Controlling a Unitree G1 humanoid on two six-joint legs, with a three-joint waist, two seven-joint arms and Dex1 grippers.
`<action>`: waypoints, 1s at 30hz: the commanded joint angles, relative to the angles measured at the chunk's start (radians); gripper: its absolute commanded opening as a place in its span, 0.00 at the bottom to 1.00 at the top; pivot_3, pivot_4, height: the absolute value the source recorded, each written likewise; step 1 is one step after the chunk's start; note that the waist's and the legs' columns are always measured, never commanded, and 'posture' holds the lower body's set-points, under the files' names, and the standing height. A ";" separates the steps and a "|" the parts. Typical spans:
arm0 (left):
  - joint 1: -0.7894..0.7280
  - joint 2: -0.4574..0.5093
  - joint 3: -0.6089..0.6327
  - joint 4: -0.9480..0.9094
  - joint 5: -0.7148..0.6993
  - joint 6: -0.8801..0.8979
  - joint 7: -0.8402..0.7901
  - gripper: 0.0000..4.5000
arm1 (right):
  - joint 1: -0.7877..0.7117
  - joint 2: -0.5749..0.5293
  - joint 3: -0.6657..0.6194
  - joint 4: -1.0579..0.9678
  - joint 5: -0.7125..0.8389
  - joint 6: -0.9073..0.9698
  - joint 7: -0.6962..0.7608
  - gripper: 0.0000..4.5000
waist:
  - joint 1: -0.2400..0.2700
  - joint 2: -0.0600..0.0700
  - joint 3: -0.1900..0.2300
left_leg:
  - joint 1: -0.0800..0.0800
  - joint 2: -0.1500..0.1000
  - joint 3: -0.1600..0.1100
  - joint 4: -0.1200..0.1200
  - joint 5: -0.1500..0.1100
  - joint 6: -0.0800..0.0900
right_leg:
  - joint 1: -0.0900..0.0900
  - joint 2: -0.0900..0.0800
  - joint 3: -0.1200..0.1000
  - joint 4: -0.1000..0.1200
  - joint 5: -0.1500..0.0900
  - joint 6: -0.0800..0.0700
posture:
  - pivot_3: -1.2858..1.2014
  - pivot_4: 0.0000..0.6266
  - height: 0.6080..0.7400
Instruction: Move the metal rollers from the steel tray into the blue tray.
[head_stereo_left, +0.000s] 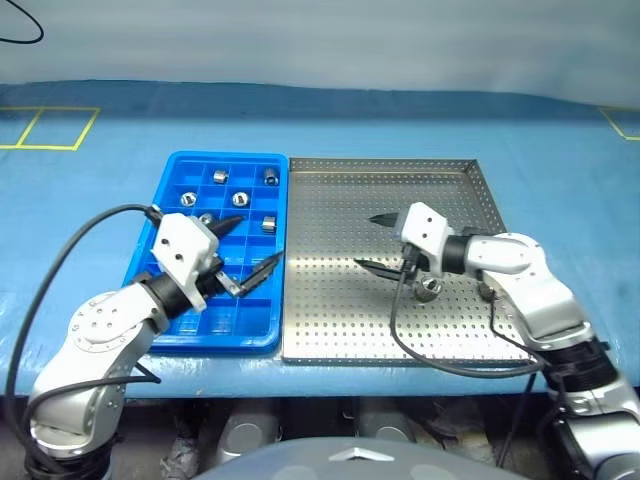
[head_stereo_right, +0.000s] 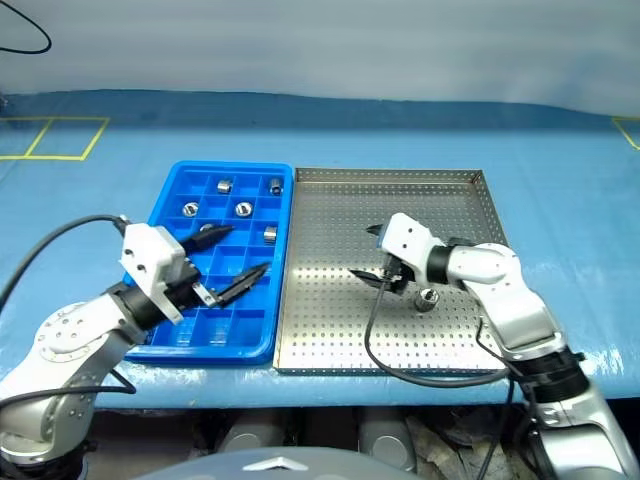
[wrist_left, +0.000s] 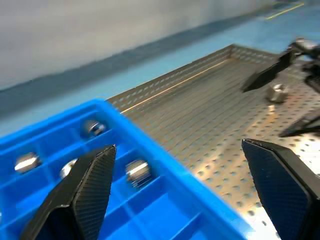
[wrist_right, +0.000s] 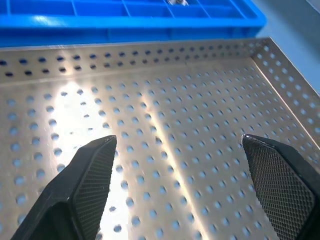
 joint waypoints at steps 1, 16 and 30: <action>-0.018 0.008 -0.111 0.031 0.040 -0.079 -0.017 0.97 | 0.048 -0.064 -0.075 -0.073 -0.004 0.055 -0.010 0.94 | -0.007 0.000 0.000 | 0.001 0.000 0.000 0.000 0.000 0.000 | 0.001 0.000 0.000 0.000 0.000 0.000 | 0.48 0.24 1.00; -0.093 -0.018 -0.266 0.146 0.030 -0.153 -0.056 0.97 | 0.232 -0.100 -0.174 -0.213 0.073 0.209 -0.042 0.94 | -0.067 0.000 0.000 | 0.003 0.001 0.006 0.001 -0.004 0.008 | 0.001 0.008 0.005 0.000 -0.001 0.008 | 0.44 0.24 1.00; -0.075 -0.016 -0.293 0.141 0.032 -0.158 -0.059 0.97 | 0.206 -0.046 -0.117 -0.049 0.112 0.209 -0.037 0.94 | -0.071 0.000 0.000 | 0.003 0.001 0.007 0.001 -0.004 0.008 | 0.001 0.008 0.006 0.000 0.000 0.007 | 0.45 0.24 1.00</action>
